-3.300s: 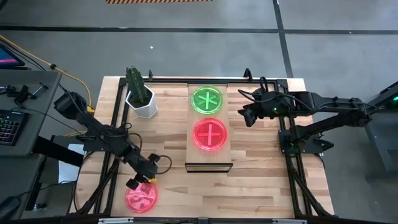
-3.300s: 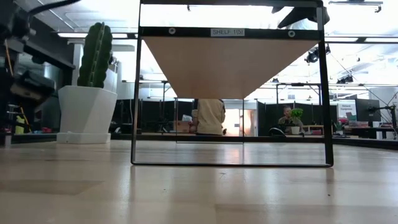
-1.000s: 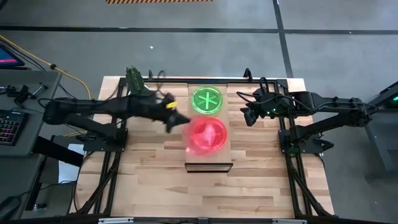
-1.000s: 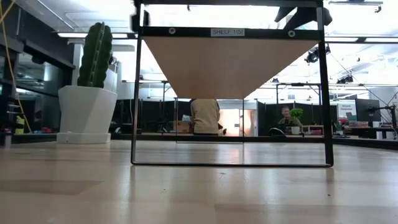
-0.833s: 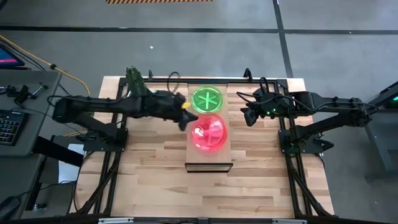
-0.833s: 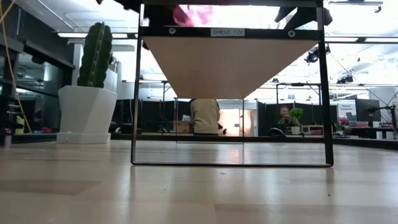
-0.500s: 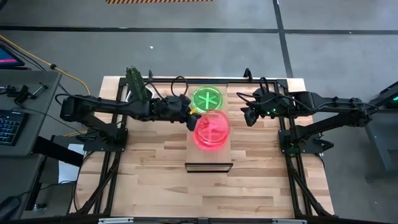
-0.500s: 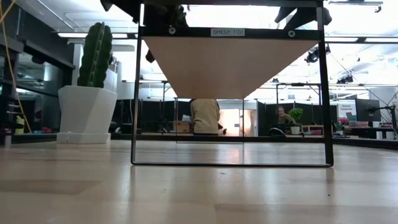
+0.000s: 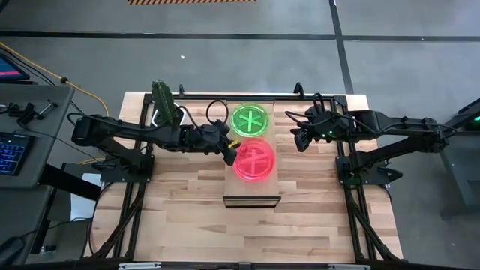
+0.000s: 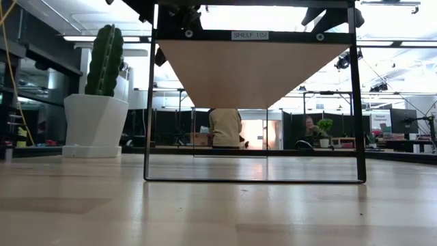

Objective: Place and stack plates onto a shelf
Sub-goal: Stack the pink plate on top of the other pink plate on the shelf

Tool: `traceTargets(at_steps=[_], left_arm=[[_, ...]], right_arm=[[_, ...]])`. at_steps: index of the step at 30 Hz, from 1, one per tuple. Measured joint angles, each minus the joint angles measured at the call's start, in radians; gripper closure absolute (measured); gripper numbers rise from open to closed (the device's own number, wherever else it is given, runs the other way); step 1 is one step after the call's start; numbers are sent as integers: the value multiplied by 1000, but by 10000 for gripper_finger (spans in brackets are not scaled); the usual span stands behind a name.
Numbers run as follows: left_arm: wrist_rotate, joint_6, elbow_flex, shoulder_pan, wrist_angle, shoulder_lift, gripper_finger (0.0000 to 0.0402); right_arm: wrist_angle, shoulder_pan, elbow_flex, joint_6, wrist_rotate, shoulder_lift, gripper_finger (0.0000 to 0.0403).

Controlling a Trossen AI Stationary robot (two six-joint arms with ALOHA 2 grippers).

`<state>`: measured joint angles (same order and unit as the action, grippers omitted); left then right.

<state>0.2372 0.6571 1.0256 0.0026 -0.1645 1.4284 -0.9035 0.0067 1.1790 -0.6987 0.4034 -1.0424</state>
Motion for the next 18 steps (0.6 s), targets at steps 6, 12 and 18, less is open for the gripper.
traceTargets(at_steps=[6, 12, 18], left_arm=[[40, -19, 0, -6, 10, 0, 401], [36, -55, 0, -6, 14, 0, 401], [35, -78, 0, -5, 13, 0, 390]], right_arm=[[0, 0, 0, 0, 0, 0, 233], [0, 0, 0, -5, 5, 0, 233], [0, 0, 0, -8, 12, 0, 233]])
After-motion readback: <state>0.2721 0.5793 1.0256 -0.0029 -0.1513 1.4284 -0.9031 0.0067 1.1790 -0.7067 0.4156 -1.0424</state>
